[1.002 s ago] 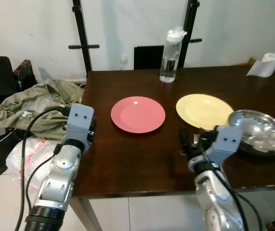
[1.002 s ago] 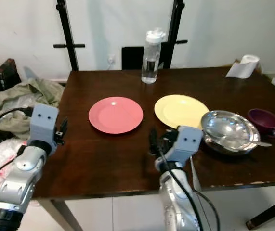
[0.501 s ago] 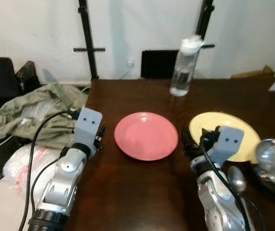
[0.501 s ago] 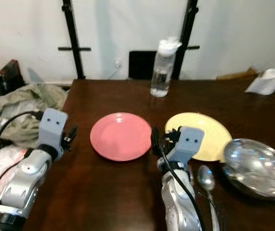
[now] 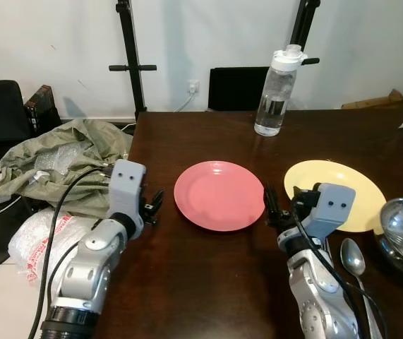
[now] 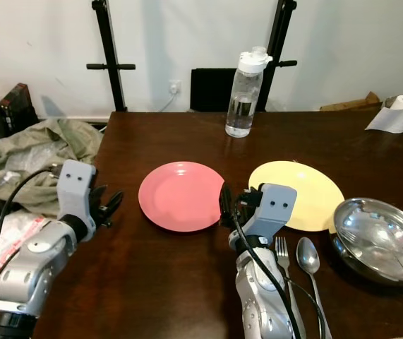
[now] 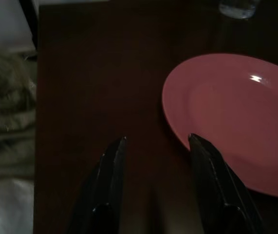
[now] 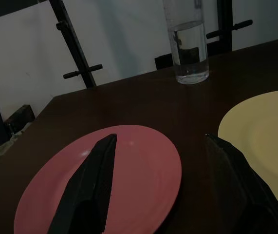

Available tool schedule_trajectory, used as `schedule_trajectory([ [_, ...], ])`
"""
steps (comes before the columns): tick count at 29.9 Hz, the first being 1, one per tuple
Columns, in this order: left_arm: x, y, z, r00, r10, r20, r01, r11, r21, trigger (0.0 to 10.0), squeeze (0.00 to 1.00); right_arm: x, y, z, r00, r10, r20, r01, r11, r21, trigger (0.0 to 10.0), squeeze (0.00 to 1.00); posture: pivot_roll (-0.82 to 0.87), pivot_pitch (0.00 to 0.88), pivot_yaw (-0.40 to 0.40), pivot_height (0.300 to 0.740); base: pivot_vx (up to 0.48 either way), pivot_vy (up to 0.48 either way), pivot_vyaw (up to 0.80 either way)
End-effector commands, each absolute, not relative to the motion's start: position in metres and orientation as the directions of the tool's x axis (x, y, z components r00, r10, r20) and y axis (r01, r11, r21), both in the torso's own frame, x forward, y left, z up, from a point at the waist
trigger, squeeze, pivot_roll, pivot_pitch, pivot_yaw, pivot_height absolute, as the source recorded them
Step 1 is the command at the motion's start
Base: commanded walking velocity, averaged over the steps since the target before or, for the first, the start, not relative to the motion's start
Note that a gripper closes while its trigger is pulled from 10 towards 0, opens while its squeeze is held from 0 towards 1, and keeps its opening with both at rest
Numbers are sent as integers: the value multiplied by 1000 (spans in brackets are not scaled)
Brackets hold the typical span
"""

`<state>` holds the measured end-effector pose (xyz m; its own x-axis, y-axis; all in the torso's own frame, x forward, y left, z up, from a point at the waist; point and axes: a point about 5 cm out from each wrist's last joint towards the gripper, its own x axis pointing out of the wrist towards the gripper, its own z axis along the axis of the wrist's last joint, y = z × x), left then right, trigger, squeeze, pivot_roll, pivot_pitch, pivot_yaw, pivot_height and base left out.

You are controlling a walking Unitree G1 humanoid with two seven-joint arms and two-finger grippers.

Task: Setting the table

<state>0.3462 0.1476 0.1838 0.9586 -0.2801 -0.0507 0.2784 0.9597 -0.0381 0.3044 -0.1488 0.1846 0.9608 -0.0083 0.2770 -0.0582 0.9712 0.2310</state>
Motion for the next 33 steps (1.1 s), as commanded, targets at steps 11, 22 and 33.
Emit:
schedule_trajectory([
  [11,378,142,166,889,-386,-247,289,891,-351,10000,0,318,-137,180,967,69,244,-128,964,232,10000,0,60,176,146,740,0,0,0],
  [22,388,134,167,865,-437,-248,228,781,-581,10000,0,327,-131,206,939,115,324,-191,957,216,10000,0,60,212,161,740,0,0,0],
  [33,392,111,166,820,-525,-229,252,689,-680,10000,0,325,-127,204,938,121,324,-199,955,218,10000,0,40,225,168,740,0,0,0],
])
